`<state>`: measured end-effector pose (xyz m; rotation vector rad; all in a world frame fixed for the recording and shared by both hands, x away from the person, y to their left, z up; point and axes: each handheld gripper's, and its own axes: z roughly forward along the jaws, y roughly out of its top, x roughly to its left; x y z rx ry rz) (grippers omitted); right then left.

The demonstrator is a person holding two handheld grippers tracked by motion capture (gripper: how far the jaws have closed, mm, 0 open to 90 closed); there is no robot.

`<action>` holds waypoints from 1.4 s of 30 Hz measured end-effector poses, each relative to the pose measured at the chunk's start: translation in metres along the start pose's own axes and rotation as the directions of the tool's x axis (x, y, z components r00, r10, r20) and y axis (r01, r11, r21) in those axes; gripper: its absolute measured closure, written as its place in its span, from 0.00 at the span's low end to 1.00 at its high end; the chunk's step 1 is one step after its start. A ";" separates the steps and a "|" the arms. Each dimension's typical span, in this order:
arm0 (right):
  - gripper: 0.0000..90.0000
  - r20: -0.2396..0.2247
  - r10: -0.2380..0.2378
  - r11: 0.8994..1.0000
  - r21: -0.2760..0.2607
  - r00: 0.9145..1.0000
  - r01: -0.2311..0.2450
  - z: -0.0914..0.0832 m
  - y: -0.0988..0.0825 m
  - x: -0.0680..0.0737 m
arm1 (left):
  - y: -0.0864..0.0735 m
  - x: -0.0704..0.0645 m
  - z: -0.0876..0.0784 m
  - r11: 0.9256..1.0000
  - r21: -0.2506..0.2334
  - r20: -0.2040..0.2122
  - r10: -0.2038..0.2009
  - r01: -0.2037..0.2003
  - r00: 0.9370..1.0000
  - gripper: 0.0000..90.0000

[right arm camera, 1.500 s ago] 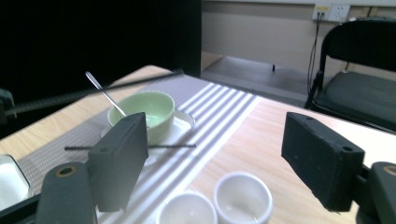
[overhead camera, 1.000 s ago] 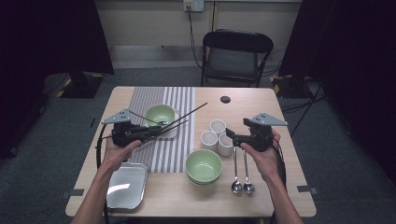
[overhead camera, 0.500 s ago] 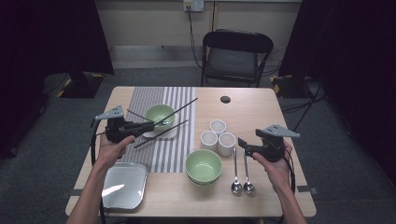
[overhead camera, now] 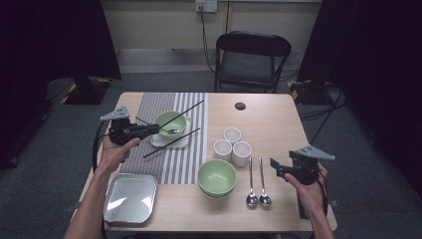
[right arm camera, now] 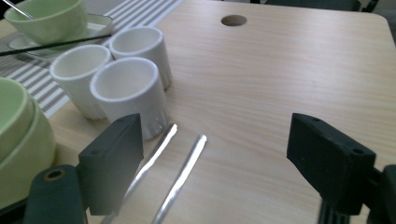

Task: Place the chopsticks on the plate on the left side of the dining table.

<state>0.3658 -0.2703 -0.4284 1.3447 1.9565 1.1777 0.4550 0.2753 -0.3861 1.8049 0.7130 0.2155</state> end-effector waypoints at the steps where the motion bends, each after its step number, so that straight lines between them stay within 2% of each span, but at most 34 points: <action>1: 0.20 0.006 0.006 1.000 0.005 1.000 -0.006 -0.001 -0.003 -0.003 | -0.002 0.002 0.001 1.000 0.005 0.002 0.001 -0.001 1.000 0.94; 5: 0.20 0.040 0.008 0.999 0.040 0.999 -0.009 -0.003 -0.016 -0.013 | -0.013 0.005 0.009 0.999 0.054 -0.007 -0.006 0.006 1.000 0.94; 9: 0.20 0.061 0.008 0.996 0.084 0.998 -0.013 -0.003 -0.029 -0.021 | -0.018 0.005 0.010 0.999 0.049 -0.002 -0.019 0.019 1.000 0.94; 13: 0.19 0.088 0.026 0.992 0.124 0.996 -0.037 -0.001 -0.043 -0.033 | -0.025 0.006 0.015 0.997 0.073 -0.005 -0.022 0.023 1.000 0.94; 15: 0.19 0.108 0.033 0.989 0.138 0.994 -0.047 0.001 -0.047 -0.038 | -0.028 0.006 0.017 0.997 0.065 0.012 -0.039 0.038 0.999 0.94; 19: 0.19 0.129 0.047 0.985 0.160 0.991 -0.068 0.005 -0.054 -0.048 | -0.031 0.005 0.024 0.995 0.097 0.002 -0.016 0.016 1.000 0.94; 24: 0.21 0.147 0.036 0.979 0.194 0.988 -0.065 0.009 -0.063 -0.051 | -0.034 0.003 0.029 0.993 0.122 -0.004 -0.011 0.011 1.000 0.94; 29: 0.21 0.168 0.032 0.976 0.207 0.985 -0.067 0.011 -0.067 -0.054 | -0.039 0.005 0.029 0.992 0.127 -0.013 -0.014 0.016 1.000 0.94; 31: 0.21 0.177 0.021 0.979 0.198 0.984 -0.056 0.011 -0.069 -0.054 | -0.043 0.007 0.030 0.990 0.140 -0.026 -0.020 0.023 0.999 0.94; 34: 0.20 0.183 0.012 0.979 0.199 0.983 -0.049 0.011 -0.070 -0.053 | -0.047 0.011 0.029 0.989 0.139 -0.025 -0.043 0.046 0.999 0.94; 42: 0.19 0.188 0.009 0.982 0.185 0.982 -0.045 0.011 -0.071 -0.052 | -0.052 0.014 0.035 0.986 0.165 -0.035 -0.032 0.037 0.999 0.94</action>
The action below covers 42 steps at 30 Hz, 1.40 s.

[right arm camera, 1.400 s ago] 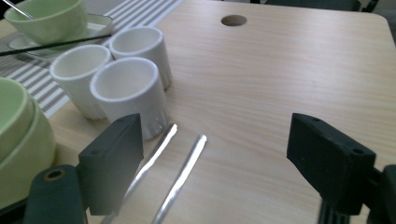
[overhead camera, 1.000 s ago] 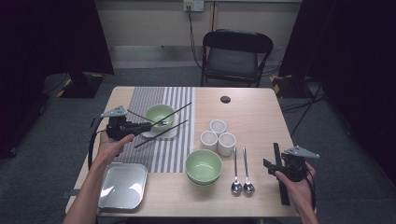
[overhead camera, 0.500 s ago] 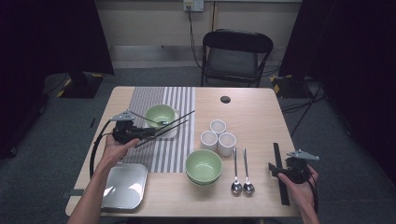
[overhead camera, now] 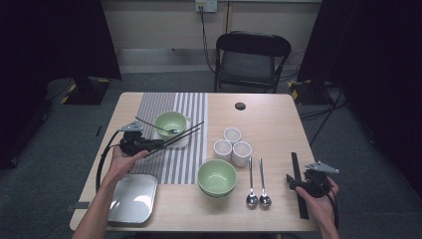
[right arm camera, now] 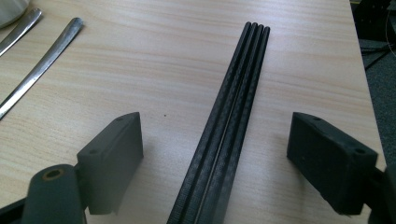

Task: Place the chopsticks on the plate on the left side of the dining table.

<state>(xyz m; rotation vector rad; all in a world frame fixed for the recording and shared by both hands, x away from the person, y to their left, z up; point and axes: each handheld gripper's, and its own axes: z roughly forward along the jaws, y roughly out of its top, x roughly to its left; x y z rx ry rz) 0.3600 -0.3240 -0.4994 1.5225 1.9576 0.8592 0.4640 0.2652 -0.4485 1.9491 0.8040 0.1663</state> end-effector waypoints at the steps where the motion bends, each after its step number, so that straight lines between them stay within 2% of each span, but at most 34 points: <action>1: 0.19 0.000 0.001 1.000 0.000 1.000 -0.001 0.000 0.000 0.000 | 0.000 0.000 0.001 1.000 0.003 0.000 -0.001 0.001 1.000 0.94; 9: 0.19 0.001 0.002 1.000 0.001 1.000 -0.002 0.000 0.000 0.000 | -0.004 0.001 0.013 0.999 0.037 -0.016 0.003 -0.003 1.000 0.94; 11: 0.19 0.002 0.002 1.000 0.001 1.000 -0.002 0.000 0.000 0.000 | -0.004 0.001 0.014 0.999 0.051 -0.008 0.014 -0.014 1.000 0.94; 13: 0.19 0.002 0.003 1.000 0.001 1.000 -0.003 0.000 0.000 0.000 | -0.004 -0.001 0.015 0.999 0.053 -0.013 0.007 -0.007 1.000 0.94; 21: 0.19 0.004 0.003 1.000 0.001 1.000 -0.003 0.000 0.000 0.000 | -0.006 0.000 0.019 0.996 0.088 -0.029 0.034 -0.032 0.999 0.94; 26: 0.19 0.007 0.009 1.000 0.002 1.000 -0.009 0.000 0.000 0.001 | -0.010 0.003 0.024 0.995 0.095 -0.030 0.019 -0.016 0.999 0.94; 33: 0.18 0.011 0.013 1.000 0.002 1.000 -0.013 0.001 0.001 0.002 | -0.011 0.004 0.026 0.991 0.130 -0.058 0.047 -0.039 0.997 0.94; 38: 0.18 0.012 0.013 1.000 0.002 1.000 -0.013 0.001 0.001 0.003 | -0.011 0.004 0.027 0.987 0.148 -0.059 0.074 -0.064 0.996 0.94; 42: 0.18 0.012 0.013 1.000 0.002 1.000 -0.013 0.001 0.001 0.003 | -0.013 0.005 0.029 0.984 0.163 -0.068 0.077 -0.065 0.995 0.94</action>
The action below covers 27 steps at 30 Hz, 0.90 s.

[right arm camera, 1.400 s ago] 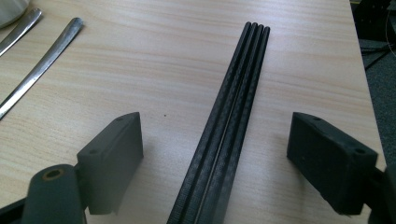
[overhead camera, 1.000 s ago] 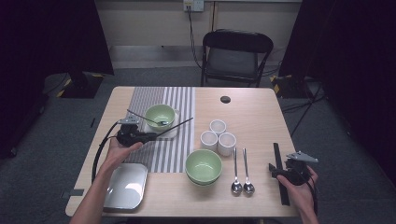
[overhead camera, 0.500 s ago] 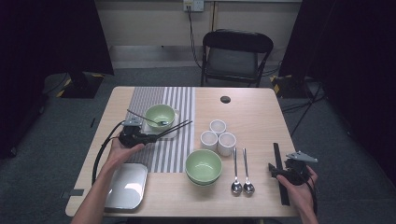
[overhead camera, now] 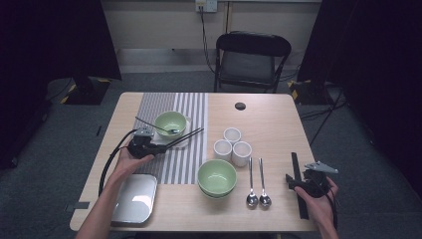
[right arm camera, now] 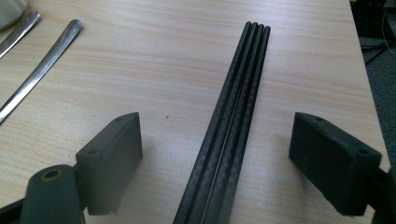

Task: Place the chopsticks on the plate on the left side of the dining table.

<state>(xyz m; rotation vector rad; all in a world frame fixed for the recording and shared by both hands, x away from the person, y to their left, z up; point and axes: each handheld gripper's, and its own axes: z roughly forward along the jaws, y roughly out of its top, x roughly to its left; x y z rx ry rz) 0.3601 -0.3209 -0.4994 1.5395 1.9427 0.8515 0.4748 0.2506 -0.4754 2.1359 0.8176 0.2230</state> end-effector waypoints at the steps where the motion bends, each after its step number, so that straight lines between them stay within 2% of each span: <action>1: 0.18 0.000 0.000 1.000 0.000 1.000 0.000 0.000 0.000 0.000 | 0.000 0.001 0.001 1.000 0.001 -0.011 -0.001 0.001 1.000 0.94; 4: 0.18 0.002 0.000 1.000 0.000 1.000 0.000 0.000 0.000 0.000 | -0.001 0.001 0.004 1.000 0.023 -0.031 0.012 -0.011 0.999 0.94; 8: 0.18 0.003 0.001 1.000 -0.001 1.000 -0.001 0.000 0.000 0.000 | -0.001 0.002 0.004 1.000 0.005 -0.023 -0.006 0.006 1.000 0.94; 17: 0.18 0.003 0.000 1.000 0.000 1.000 0.000 0.000 0.000 0.000 | 0.001 0.001 0.003 1.000 0.006 -0.025 0.011 -0.011 1.000 0.94; 23: 0.18 0.003 0.000 1.000 0.000 1.000 0.000 0.000 0.000 0.000 | 0.001 0.000 0.004 1.000 -0.007 -0.019 -0.004 0.004 1.000 0.93; 25: 0.18 0.004 0.001 1.000 -0.001 1.000 -0.001 0.000 0.000 0.000 | 0.002 0.000 0.005 1.000 -0.001 -0.033 0.007 -0.007 0.999 0.93; 27: 0.18 0.002 0.000 1.000 -0.001 1.000 0.000 0.000 0.000 0.000 | 0.002 -0.001 0.006 1.000 -0.001 -0.028 0.008 -0.008 1.000 0.93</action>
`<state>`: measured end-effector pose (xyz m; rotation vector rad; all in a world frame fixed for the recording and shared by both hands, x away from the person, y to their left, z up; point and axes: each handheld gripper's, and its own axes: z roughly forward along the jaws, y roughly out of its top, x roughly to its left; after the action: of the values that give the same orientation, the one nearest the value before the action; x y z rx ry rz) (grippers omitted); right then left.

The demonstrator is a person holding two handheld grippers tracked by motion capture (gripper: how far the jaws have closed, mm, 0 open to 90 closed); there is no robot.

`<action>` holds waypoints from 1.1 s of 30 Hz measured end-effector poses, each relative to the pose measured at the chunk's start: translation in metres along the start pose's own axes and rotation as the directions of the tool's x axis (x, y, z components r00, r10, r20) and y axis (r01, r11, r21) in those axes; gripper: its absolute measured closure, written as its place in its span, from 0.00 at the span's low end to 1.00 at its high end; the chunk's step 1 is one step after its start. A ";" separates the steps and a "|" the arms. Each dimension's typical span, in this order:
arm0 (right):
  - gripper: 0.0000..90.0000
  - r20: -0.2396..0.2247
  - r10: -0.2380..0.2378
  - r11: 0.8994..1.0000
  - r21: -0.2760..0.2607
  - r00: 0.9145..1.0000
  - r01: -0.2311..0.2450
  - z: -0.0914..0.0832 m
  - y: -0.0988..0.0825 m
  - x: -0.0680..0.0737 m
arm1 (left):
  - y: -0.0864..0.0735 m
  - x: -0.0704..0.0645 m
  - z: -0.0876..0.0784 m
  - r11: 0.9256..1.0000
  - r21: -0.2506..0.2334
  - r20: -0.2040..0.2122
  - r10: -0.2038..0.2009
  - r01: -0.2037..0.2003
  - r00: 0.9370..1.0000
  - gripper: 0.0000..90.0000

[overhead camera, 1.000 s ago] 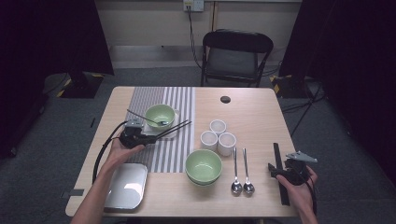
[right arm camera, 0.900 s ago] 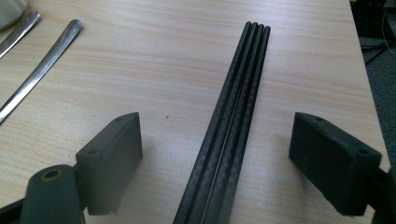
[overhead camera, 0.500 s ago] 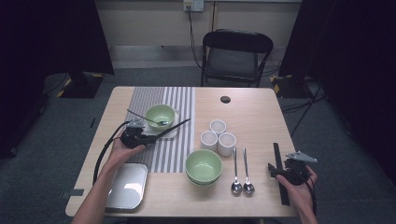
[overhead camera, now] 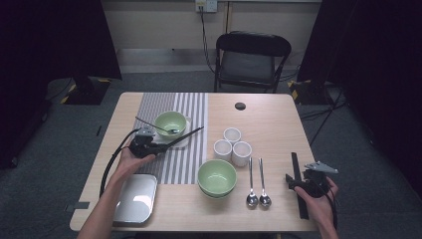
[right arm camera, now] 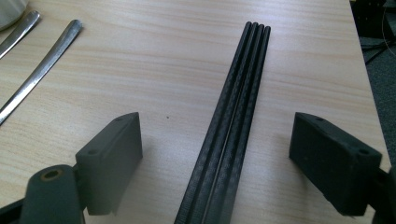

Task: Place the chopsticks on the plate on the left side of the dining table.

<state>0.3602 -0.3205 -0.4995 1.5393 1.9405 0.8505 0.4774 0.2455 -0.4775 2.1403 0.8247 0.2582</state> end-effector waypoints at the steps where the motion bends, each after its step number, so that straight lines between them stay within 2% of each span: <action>1: 0.18 0.001 0.001 1.000 0.000 1.000 -0.001 0.000 0.000 0.000 | 0.000 -0.001 0.000 1.000 0.006 -0.002 0.006 -0.006 1.000 0.93; 4: 0.18 0.000 0.000 1.000 0.000 1.000 0.000 0.000 0.000 0.000 | 0.001 -0.001 0.002 1.000 0.009 -0.006 0.015 -0.015 1.000 0.93; 6: 0.18 0.000 0.000 1.000 0.001 1.000 0.000 0.000 0.000 0.000 | 0.000 -0.001 0.004 1.000 0.003 0.004 0.001 -0.001 1.000 0.93; 10: 0.18 0.001 0.001 1.000 0.000 1.000 -0.001 0.000 0.000 0.000 | 0.001 -0.001 0.005 1.000 0.019 -0.010 0.002 -0.002 1.000 0.93; 13: 0.18 -0.004 -0.001 1.000 0.001 1.000 0.001 0.000 0.000 0.000 | 0.004 -0.002 0.006 1.000 0.009 0.002 0.001 -0.001 1.000 0.93; 14: 0.18 -0.004 0.000 1.000 0.001 1.000 0.000 0.000 0.000 0.000 | 0.006 -0.003 0.006 1.000 0.022 -0.001 0.017 -0.017 1.000 0.92; 16: 0.18 -0.007 -0.001 1.000 0.001 1.000 0.001 0.000 0.000 0.000 | 0.009 -0.006 0.007 0.999 0.026 -0.011 0.021 -0.021 1.000 0.92; 21: 0.18 -0.010 -0.001 1.000 0.002 1.000 0.001 0.000 0.000 0.001 | 0.014 -0.010 0.008 0.999 0.013 -0.002 0.030 -0.030 1.000 0.92; 24: 0.18 -0.010 -0.001 1.000 0.001 1.000 0.001 0.000 0.000 0.001 | 0.015 -0.010 0.006 0.998 0.019 -0.014 0.054 -0.053 0.998 0.91; 25: 0.18 -0.010 -0.001 1.000 0.002 1.000 0.001 0.000 0.000 0.001 | 0.014 -0.011 0.007 0.999 0.010 -0.010 0.036 -0.036 0.999 0.90; 27: 0.18 -0.011 -0.002 1.000 0.002 1.000 0.002 0.000 0.000 0.001 | 0.014 -0.010 0.005 1.000 -0.005 -0.007 0.031 -0.031 1.000 0.90; 30: 0.18 -0.010 -0.002 1.000 0.002 1.000 0.002 0.000 0.000 0.001 | 0.016 -0.010 0.000 0.999 -0.018 -0.004 0.035 -0.035 0.999 0.86; 31: 0.18 -0.010 -0.001 1.000 0.002 1.000 0.001 0.000 0.000 0.001 | 0.017 -0.010 -0.002 0.999 -0.014 -0.016 0.038 -0.038 0.999 0.84; 32: 0.18 -0.011 -0.002 1.000 0.002 1.000 0.002 0.000 0.000 0.001 | 0.017 -0.009 -0.003 0.999 -0.015 -0.026 0.036 -0.036 0.999 0.79; 33: 0.18 -0.010 -0.002 1.000 0.002 1.000 0.002 0.000 0.000 0.001 | 0.017 -0.008 -0.003 1.000 -0.015 -0.036 0.014 -0.014 0.999 0.71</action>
<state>0.3602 -0.3196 -0.4994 1.5370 1.9495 0.8576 0.4782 0.2346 -0.4616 2.1334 0.8260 0.3102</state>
